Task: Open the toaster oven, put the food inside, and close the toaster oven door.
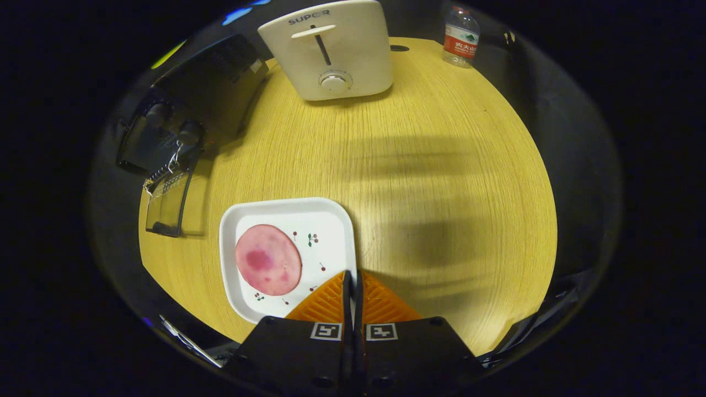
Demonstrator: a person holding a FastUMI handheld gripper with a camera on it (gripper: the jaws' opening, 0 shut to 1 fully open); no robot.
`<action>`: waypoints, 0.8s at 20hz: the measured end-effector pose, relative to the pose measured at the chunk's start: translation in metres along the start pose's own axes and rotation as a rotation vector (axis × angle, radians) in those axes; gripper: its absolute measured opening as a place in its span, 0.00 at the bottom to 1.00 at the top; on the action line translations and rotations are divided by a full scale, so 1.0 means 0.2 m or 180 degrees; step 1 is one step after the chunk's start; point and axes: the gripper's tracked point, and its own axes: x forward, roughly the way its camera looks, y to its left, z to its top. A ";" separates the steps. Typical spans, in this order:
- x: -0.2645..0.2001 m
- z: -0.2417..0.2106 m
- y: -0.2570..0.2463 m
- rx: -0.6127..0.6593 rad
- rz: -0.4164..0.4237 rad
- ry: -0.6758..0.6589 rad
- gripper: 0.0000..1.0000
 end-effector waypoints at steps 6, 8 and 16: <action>-0.01 -0.08 0.10 0.0992 0.0462 -0.0019 0.02; -0.02 -0.08 0.14 0.1234 0.0620 -0.0081 0.02; -0.16 -0.03 0.21 0.1736 0.1023 -0.0426 0.02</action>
